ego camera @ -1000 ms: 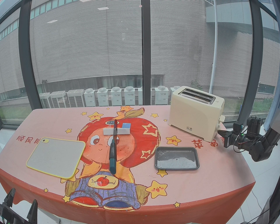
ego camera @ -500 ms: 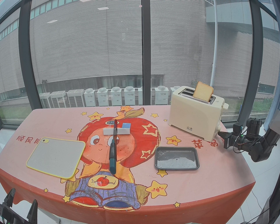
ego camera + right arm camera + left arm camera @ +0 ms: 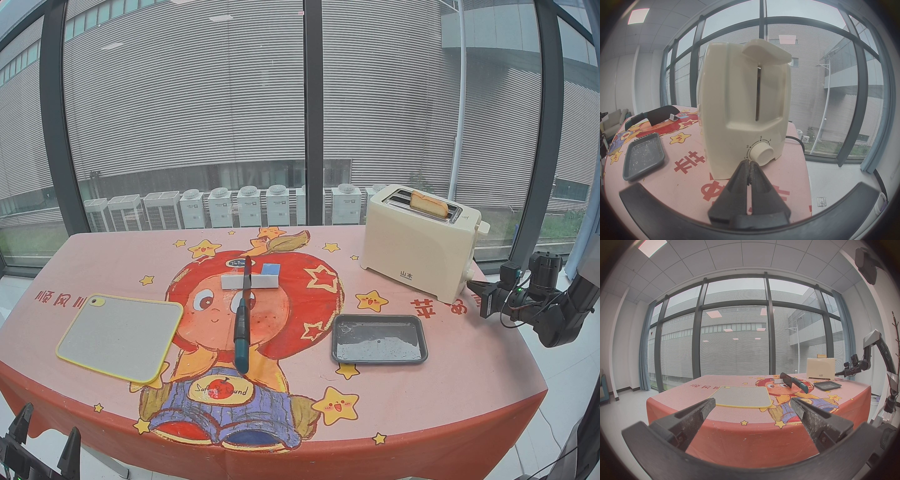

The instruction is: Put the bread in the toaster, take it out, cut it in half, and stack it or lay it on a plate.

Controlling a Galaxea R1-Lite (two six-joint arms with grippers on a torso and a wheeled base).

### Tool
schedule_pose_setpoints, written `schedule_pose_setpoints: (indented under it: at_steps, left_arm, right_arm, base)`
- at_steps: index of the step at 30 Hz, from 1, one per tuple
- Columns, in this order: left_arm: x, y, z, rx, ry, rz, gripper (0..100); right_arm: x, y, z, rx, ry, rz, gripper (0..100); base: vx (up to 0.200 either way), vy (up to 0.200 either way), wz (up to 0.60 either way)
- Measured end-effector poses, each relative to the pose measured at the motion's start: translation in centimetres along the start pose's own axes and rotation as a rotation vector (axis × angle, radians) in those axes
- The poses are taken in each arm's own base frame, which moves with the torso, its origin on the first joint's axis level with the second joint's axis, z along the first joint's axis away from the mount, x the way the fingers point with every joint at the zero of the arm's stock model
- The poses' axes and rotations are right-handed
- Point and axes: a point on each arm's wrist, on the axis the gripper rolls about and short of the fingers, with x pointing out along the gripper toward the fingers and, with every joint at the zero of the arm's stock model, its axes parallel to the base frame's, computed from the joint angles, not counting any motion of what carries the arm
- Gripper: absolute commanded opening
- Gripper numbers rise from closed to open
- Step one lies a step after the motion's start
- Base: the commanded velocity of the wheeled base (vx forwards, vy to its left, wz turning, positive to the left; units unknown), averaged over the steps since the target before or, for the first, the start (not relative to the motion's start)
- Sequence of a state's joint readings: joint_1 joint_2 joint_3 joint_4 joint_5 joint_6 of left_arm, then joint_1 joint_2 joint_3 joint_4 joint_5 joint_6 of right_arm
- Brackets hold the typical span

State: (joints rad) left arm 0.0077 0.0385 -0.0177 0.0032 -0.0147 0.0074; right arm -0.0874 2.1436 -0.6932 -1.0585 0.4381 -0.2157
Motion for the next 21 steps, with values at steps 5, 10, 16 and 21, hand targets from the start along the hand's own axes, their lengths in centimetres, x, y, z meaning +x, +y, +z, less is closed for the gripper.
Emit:
schedule_pose_setpoints:
  at_steps: [5,10,16,21]
  left_arm:
    - [0.0,0.0,0.0,0.000,0.000,-0.001,100]
    - [0.0,0.0,0.0,0.000,0.000,0.000,100]
    - [0.0,0.0,0.0,0.000,0.000,0.000,100]
    - [0.0,0.0,0.0,0.000,0.000,0.000,100]
  right_arm:
    - [-0.5,0.1,0.3,-0.001,-0.004,-0.002,0]
    - [-0.9,0.2,0.7,-0.007,-0.015,-0.005,0]
    - [-2.1,0.7,1.4,-0.011,-0.023,-0.006,0]
    - [-2.8,1.0,2.1,-0.021,-0.043,-0.009,100]
  base:
    - [0.000,0.000,0.00]
    - [0.000,0.000,0.00]
    - [0.000,0.000,0.00]
    - [0.000,0.000,0.00]
